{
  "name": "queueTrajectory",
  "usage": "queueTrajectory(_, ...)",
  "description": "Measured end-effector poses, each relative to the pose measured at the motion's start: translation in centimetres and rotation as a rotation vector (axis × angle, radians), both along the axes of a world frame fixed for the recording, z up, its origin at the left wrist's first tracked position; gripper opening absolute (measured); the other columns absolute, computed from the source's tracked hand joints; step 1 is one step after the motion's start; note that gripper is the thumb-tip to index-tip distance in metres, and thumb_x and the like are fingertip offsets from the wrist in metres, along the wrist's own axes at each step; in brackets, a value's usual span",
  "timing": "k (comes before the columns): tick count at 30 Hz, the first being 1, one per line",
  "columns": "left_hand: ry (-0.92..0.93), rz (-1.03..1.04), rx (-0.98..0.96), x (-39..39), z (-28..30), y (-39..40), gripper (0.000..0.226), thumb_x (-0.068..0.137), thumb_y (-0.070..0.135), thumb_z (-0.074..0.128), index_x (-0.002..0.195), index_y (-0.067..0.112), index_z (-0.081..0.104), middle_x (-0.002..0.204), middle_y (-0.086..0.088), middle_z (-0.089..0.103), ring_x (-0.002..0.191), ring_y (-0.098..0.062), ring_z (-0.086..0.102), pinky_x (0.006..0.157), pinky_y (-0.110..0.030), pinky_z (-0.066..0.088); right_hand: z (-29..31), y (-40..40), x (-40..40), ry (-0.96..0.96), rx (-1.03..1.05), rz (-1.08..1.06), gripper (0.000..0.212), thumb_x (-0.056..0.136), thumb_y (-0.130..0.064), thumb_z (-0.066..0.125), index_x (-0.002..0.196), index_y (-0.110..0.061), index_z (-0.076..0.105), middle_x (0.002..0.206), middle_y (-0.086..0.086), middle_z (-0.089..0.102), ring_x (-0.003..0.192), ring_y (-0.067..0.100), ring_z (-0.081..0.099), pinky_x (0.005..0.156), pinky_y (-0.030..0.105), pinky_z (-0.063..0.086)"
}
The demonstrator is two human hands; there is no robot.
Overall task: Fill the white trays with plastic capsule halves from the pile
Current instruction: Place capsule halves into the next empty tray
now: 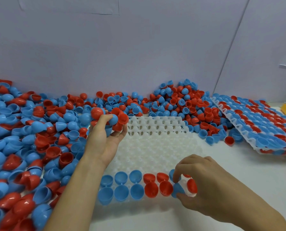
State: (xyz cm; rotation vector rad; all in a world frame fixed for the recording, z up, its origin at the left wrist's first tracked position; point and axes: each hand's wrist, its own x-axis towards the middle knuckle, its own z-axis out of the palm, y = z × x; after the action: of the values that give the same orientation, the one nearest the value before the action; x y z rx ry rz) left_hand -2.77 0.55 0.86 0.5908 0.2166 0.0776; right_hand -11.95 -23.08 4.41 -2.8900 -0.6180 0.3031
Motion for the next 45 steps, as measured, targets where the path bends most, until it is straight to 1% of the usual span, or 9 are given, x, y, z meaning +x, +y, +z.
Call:
queueTrajectory(9, 0.004, 0.005, -0.004, 0.0, 0.0, 0.0, 0.025, 0.090, 0.008, 0.067, 0.113, 0.016, 0.061, 0.127, -0.019, 0.055, 0.102, -0.030, 0.064, 0.065, -0.034, 0.058, -0.1, 0.1, -0.1, 0.009, -0.005, -0.021, 0.029, 0.085, -0.050, 0.068, 0.110, -0.048, 0.053, 0.119, -0.030, 0.054, 0.092, -0.007, 0.039, 0.075, 0.010, 0.028)
queueTrajectory(17, 0.017, 0.008, 0.006, 0.2, 0.0, 0.1, 0.027, 0.090, 0.008, 0.066, 0.115, 0.017, 0.061, 0.130, -0.020, 0.055, 0.103, -0.030, 0.064, 0.065, -0.034, 0.059, -0.3, -0.3, 0.0, -0.016, 0.024, 0.003, 0.033, 0.085, -0.056, 0.067, 0.116, -0.050, 0.059, 0.122, -0.034, 0.052, 0.094, -0.017, 0.036, 0.078, 0.009, 0.028)
queueTrajectory(22, 0.019, 0.011, 0.005, 0.1, -0.1, 0.1, 0.028, 0.091, 0.009, 0.066, 0.117, 0.017, 0.060, 0.129, -0.019, 0.054, 0.104, -0.031, 0.063, 0.064, -0.034, 0.059, -0.7, -0.4, 0.1, -0.028, 0.026, 0.011, 0.041, 0.083, -0.063, 0.065, 0.122, -0.053, 0.058, 0.125, -0.033, 0.054, 0.109, -0.008, 0.041, 0.088, 0.017, 0.028)
queueTrajectory(25, 0.017, 0.003, 0.011, 0.1, 0.0, 0.1, 0.025, 0.090, 0.009, 0.066, 0.113, 0.017, 0.062, 0.130, -0.019, 0.054, 0.104, -0.030, 0.062, 0.064, -0.034, 0.058, -1.0, -0.3, 0.2, -0.022, 0.024, 0.005, 0.040, 0.084, -0.062, 0.065, 0.122, -0.054, 0.057, 0.122, -0.034, 0.054, 0.101, -0.009, 0.040, 0.082, 0.014, 0.028)
queueTrajectory(30, 0.025, 0.008, 0.004, 0.2, 0.0, 0.1, 0.024, 0.090, 0.008, 0.066, 0.112, 0.017, 0.062, 0.128, -0.019, 0.055, 0.105, -0.031, 0.062, 0.064, -0.034, 0.059, -1.2, -0.2, 0.3, -0.036, 0.025, 0.004, 0.039, 0.085, -0.056, 0.067, 0.122, -0.052, 0.054, 0.123, -0.033, 0.056, 0.100, -0.009, 0.040, 0.084, 0.016, 0.027)
queueTrajectory(34, 0.032, 0.011, 0.002, 0.2, -0.1, 0.1, 0.026, 0.090, 0.008, 0.066, 0.114, 0.017, 0.060, 0.127, -0.019, 0.055, 0.104, -0.031, 0.062, 0.064, -0.033, 0.059, -1.3, -0.2, 0.1, -0.035, 0.021, 0.020, 0.040, 0.087, -0.048, 0.068, 0.125, -0.049, 0.053, 0.125, -0.032, 0.054, 0.091, -0.021, 0.031, 0.082, 0.013, 0.025)
queueTrajectory(37, 0.032, 0.005, -0.005, 0.2, -0.1, 0.1, 0.026, 0.090, 0.008, 0.066, 0.114, 0.017, 0.061, 0.129, -0.020, 0.054, 0.105, -0.031, 0.062, 0.064, -0.033, 0.059, -1.5, -0.1, -0.2, -0.041, 0.009, 0.030, 0.042, 0.088, -0.045, 0.068, 0.127, -0.047, 0.054, 0.126, -0.030, 0.055, 0.092, -0.014, 0.035, 0.087, 0.016, 0.024)
queueTrajectory(41, 0.037, 0.008, -0.007, 0.3, -0.2, 0.2, 0.026, 0.090, 0.009, 0.067, 0.114, 0.018, 0.062, 0.129, -0.020, 0.055, 0.108, -0.032, 0.061, 0.064, -0.034, 0.059, -1.5, -0.2, -0.4, -0.055, -0.001, 0.027, 0.042, 0.090, -0.046, 0.065, 0.130, -0.047, 0.053, 0.127, -0.029, 0.055, 0.090, -0.011, 0.036, 0.083, 0.011, 0.024)
queueTrajectory(45, 0.037, 0.011, -0.010, 0.4, -0.3, 0.3, 0.027, 0.090, 0.009, 0.067, 0.114, 0.019, 0.062, 0.127, -0.019, 0.054, 0.107, -0.031, 0.061, 0.063, -0.033, 0.059, -1.1, -0.2, -0.2, -0.044, 0.001, 0.007, 0.044, 0.090, -0.049, 0.065, 0.132, -0.049, 0.052, 0.133, -0.030, 0.052, 0.097, -0.006, 0.035, 0.085, 0.013, 0.025)
